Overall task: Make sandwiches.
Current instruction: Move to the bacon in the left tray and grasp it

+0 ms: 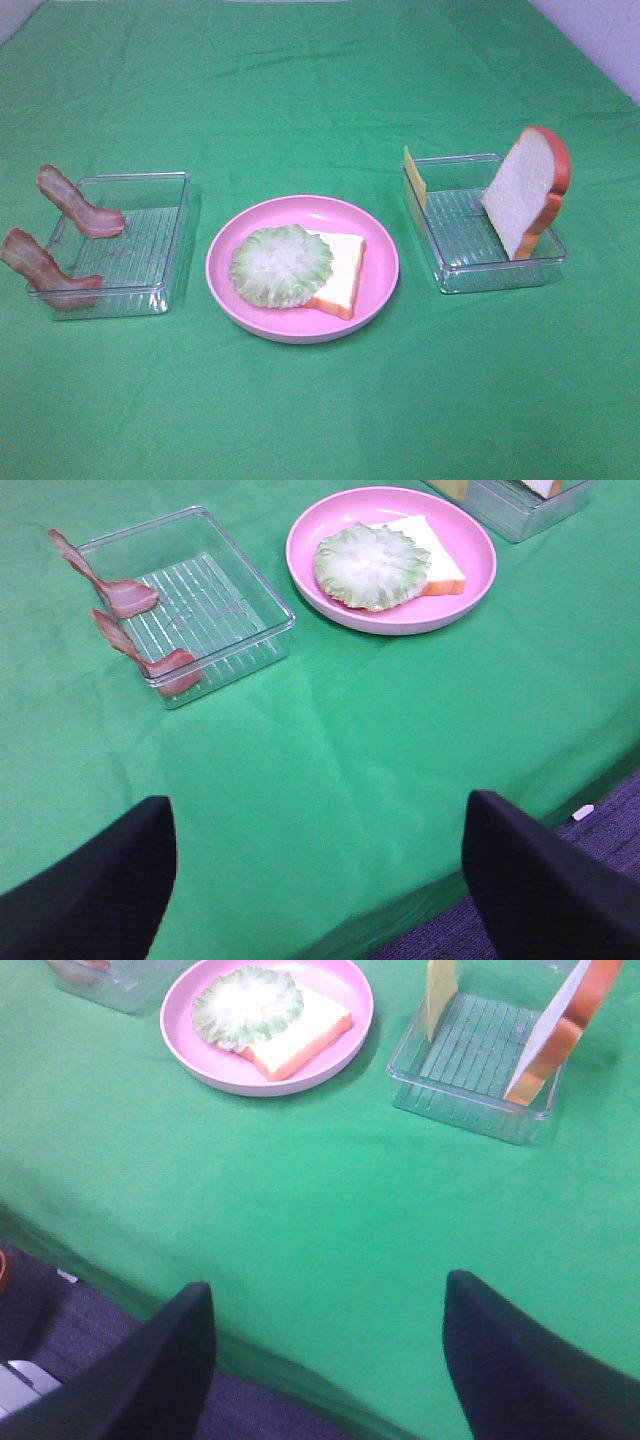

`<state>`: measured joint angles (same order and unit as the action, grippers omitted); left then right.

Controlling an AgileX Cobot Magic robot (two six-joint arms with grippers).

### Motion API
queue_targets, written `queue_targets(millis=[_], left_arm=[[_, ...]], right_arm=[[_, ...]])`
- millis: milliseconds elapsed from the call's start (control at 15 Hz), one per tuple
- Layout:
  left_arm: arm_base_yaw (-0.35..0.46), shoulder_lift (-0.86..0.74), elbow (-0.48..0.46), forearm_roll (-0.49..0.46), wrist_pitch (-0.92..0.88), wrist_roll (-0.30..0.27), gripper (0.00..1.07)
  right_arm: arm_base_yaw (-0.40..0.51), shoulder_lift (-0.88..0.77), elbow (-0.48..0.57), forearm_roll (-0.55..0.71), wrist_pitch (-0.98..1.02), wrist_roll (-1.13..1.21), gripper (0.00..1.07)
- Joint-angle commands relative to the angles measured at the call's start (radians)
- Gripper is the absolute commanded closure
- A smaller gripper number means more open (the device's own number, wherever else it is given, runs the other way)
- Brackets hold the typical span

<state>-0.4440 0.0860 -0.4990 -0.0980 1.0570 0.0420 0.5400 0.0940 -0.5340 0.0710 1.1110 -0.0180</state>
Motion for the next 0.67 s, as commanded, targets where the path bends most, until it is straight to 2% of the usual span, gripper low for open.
queue_targets(millis=[67,133,267,333,400,467,600,667], left_arm=[[-0.004,-0.007,-0.001,-0.001,-0.014,-0.023,0.31],[-0.004,-0.003,-0.005,0.007,-0.021,-0.067,0.31],[-0.003,0.054,-0.036,0.058,-0.045,-0.21,0.31],[-0.003,0.077,-0.046,0.082,-0.052,-0.245,0.31],[-0.003,0.154,-0.077,0.158,-0.055,-0.336,0.31],[-0.003,0.189,-0.087,0.178,-0.053,-0.375,0.31],[-0.003,0.345,-0.148,0.257,-0.05,-0.51,0.31],[-0.003,0.516,-0.203,0.294,-0.049,-0.584,0.31]], right_arm=[[0.0,-0.077,0.005,-0.014,-0.008,-0.016,0.45],[0.0,-0.114,0.006,-0.021,-0.009,-0.017,0.45],[0.002,-0.114,0.013,-0.025,-0.021,-0.014,0.45],[0.002,-0.114,0.015,-0.025,-0.027,-0.015,0.45],[0.002,-0.114,0.024,-0.059,-0.044,-0.015,0.45],[0.002,-0.114,0.032,-0.071,-0.054,-0.012,0.45],[0.002,-0.114,0.032,-0.071,-0.054,-0.004,0.45],[0.002,-0.114,0.032,-0.071,-0.054,-0.004,0.45]])
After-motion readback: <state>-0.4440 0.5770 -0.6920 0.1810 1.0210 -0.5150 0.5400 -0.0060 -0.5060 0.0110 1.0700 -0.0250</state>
